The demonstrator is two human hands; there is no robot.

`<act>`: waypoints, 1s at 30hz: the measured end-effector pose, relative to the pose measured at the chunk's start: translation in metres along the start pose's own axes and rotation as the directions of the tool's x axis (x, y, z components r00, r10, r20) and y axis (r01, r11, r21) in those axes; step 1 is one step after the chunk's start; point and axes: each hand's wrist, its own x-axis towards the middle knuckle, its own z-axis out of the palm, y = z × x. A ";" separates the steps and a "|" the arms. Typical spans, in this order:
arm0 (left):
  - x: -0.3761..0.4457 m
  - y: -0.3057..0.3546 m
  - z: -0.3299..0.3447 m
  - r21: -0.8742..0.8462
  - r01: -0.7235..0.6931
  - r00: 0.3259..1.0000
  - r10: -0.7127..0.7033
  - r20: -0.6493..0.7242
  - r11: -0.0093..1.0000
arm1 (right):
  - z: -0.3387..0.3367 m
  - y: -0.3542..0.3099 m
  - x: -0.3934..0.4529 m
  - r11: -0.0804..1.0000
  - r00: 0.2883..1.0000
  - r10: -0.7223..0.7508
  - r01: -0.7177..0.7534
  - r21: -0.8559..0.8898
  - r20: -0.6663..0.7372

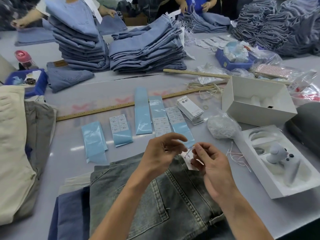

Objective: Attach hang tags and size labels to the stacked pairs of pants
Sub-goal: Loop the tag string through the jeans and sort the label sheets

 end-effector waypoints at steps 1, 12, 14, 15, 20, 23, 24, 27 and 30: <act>-0.002 0.000 0.000 0.024 -0.003 1.000 0.003 0.011 1.000 | 0.001 0.002 0.000 1.000 1.000 0.022 -0.022 0.019 -0.003; -0.011 -0.006 0.002 0.208 -0.055 0.998 0.048 0.036 0.977 | 0.012 0.009 -0.004 0.993 0.996 0.094 -0.094 0.065 0.004; -0.011 -0.008 0.003 0.217 -0.062 0.998 0.054 0.044 0.974 | 0.013 0.010 -0.004 0.994 0.996 0.091 -0.091 0.059 0.002; -0.011 -0.009 0.003 0.214 -0.062 0.998 0.056 0.038 0.975 | 0.013 0.010 -0.003 0.994 0.996 0.093 -0.093 0.062 0.003; -0.009 -0.011 0.004 0.160 -0.058 0.998 0.060 -0.009 0.985 | 0.012 0.013 -0.001 0.990 0.991 0.128 -0.130 0.061 0.021; -0.009 -0.011 0.005 0.147 -0.055 0.998 0.054 0.009 0.988 | 0.010 0.016 -0.002 0.988 0.988 0.150 -0.151 0.041 0.037; -0.009 -0.011 0.005 0.146 -0.053 0.999 0.052 0.007 0.988 | 0.010 0.017 -0.002 0.987 0.988 0.153 -0.155 0.035 0.036; -0.010 -0.012 0.006 0.155 -0.052 0.999 0.053 -0.005 0.987 | 0.010 0.019 -0.003 0.987 0.988 0.156 -0.156 0.032 0.018; -0.010 -0.013 0.007 0.155 -0.048 0.999 0.049 -0.007 0.987 | 0.009 0.018 -0.001 0.987 0.989 0.149 -0.149 0.057 -0.007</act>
